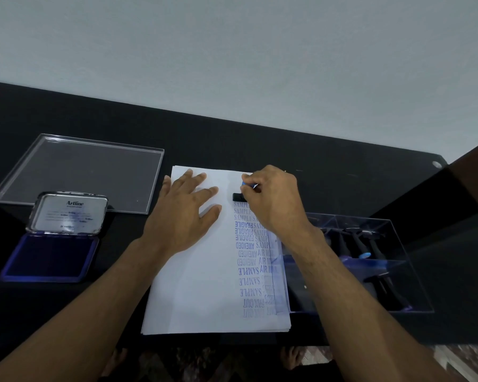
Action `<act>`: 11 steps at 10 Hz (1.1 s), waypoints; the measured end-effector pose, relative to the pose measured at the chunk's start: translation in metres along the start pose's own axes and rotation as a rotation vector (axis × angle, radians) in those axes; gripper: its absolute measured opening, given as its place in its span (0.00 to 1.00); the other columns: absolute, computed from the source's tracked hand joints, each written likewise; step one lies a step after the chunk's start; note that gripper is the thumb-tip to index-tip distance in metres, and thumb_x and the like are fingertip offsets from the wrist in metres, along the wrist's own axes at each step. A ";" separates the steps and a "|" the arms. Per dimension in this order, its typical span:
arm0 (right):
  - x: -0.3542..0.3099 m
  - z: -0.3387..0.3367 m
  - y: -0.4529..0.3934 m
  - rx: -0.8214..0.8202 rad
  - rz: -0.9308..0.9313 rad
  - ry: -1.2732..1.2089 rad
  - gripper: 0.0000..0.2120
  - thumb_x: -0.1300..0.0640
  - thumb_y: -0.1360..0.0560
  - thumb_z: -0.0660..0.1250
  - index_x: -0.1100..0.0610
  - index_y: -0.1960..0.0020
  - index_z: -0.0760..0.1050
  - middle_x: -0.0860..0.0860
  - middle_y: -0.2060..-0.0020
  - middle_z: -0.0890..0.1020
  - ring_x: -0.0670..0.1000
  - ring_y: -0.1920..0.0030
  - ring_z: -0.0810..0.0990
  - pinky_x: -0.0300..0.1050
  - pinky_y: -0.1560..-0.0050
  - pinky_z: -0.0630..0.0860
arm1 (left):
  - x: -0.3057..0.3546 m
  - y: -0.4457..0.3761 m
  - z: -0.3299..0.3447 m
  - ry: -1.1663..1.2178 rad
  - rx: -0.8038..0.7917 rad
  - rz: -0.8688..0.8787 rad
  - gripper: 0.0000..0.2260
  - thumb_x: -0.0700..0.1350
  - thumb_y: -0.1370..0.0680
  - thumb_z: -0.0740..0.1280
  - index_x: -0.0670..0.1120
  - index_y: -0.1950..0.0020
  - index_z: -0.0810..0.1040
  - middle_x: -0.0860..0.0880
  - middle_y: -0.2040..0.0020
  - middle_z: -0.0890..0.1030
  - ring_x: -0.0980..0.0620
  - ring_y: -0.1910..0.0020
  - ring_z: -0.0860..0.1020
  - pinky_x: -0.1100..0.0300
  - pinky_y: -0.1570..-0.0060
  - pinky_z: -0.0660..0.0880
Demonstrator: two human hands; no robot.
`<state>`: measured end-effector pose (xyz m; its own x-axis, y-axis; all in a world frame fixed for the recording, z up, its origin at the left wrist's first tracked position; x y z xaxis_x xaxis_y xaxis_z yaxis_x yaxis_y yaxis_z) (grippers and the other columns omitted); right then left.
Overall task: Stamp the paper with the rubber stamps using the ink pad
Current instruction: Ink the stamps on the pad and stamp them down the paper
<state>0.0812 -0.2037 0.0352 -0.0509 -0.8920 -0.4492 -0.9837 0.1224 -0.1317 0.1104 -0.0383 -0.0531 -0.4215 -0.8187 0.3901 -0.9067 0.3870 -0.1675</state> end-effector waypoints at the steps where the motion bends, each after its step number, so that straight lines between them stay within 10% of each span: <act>1: 0.000 -0.001 0.002 0.013 -0.016 0.015 0.10 0.55 0.22 0.69 0.55 0.43 0.83 0.51 0.45 0.82 0.43 0.54 0.77 0.24 0.53 0.64 | 0.000 0.000 -0.001 0.007 0.003 0.001 0.30 0.68 0.22 0.50 0.56 0.27 0.73 0.51 0.21 0.65 0.49 0.20 0.56 0.38 0.22 0.48; 11: 0.004 0.000 -0.002 0.032 0.014 -0.038 0.12 0.55 0.22 0.69 0.55 0.40 0.82 0.51 0.46 0.82 0.43 0.55 0.76 0.32 0.50 0.70 | -0.001 0.000 0.000 0.019 -0.010 -0.012 0.31 0.68 0.22 0.50 0.56 0.26 0.72 0.52 0.20 0.63 0.49 0.19 0.55 0.40 0.21 0.46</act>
<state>0.0833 -0.2075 0.0340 -0.0578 -0.8729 -0.4845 -0.9769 0.1495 -0.1529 0.1103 -0.0372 -0.0532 -0.4104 -0.8150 0.4090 -0.9114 0.3818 -0.1538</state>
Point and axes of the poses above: each hand's wrist, its own y-axis away from the middle knuckle, its own z-axis out of the palm, x = y × z, the point moved 8 cm from there along -y, towards the middle knuckle
